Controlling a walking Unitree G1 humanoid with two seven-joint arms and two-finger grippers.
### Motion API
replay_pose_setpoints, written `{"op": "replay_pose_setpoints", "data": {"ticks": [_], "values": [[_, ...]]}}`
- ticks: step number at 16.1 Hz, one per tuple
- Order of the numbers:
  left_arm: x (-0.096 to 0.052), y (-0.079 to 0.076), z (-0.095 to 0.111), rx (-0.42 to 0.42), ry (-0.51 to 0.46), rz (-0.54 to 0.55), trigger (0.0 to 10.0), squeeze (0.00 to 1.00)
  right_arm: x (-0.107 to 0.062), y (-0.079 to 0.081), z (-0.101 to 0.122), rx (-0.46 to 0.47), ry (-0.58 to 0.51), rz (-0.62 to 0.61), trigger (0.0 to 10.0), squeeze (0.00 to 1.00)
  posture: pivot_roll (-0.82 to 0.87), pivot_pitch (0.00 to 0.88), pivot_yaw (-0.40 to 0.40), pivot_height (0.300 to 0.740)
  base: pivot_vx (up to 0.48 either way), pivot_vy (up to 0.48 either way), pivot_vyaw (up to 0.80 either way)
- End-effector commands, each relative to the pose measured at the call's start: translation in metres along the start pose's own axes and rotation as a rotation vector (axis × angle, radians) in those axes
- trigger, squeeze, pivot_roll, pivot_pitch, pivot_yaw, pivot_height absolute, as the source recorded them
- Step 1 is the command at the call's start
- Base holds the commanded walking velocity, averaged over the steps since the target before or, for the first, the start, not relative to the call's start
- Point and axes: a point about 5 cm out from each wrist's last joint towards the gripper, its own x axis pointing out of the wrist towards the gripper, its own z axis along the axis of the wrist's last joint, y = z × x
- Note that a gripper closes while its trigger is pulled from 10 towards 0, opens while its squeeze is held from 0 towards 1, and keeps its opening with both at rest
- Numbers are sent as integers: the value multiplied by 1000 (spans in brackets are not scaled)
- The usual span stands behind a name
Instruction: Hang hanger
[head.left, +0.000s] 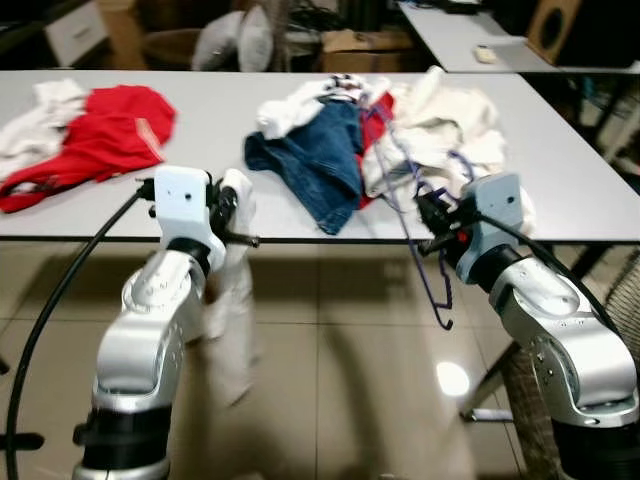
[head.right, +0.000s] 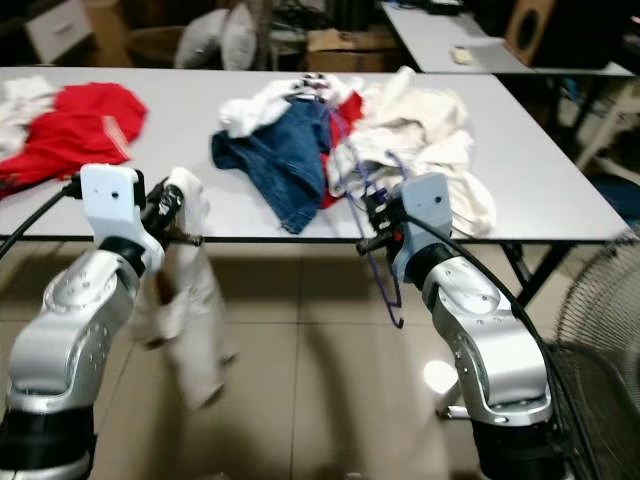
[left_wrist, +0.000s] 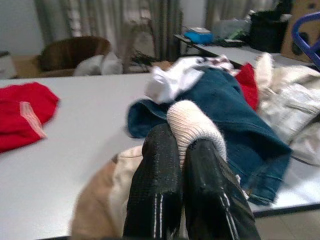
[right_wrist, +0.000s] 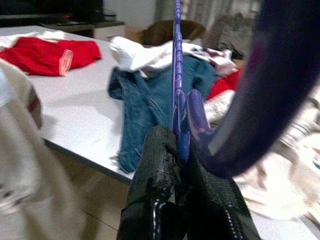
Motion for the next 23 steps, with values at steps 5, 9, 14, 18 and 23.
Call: {"op": "replay_pose_setpoints", "data": {"ticks": [5, 9, 14, 18, 23], "values": [[7, 5, 16, -33, -64, -14, 10000, 0, -4, -5, 8, -56, -20, 80, 10000, 0, -132, 0, 32, 740, 275, 0, -320], [4, 6, 18, -38, -74, -18, 10000, 0, -5, -1, 5, -73, -17, 122, 10000, 0, -135, 0, 31, 740, 298, 0, -200], [14, 13, 35, -19, -121, -38, 10000, 0, -21, 14, 20, -118, -61, 391, 10000, 0, -142, 0, 39, 740, 299, 0, 0], [37, 24, 55, 22, -150, -58, 10000, 0, -44, 4, 31, -237, 0, 602, 10000, 0, -145, 0, 40, 740, 302, 0, 0], [59, 41, 99, 35, -246, -53, 10000, 0, -47, 6, 34, -327, 68, 764, 10000, 0, -155, 0, 46, 740, 311, 0, 0]]}}
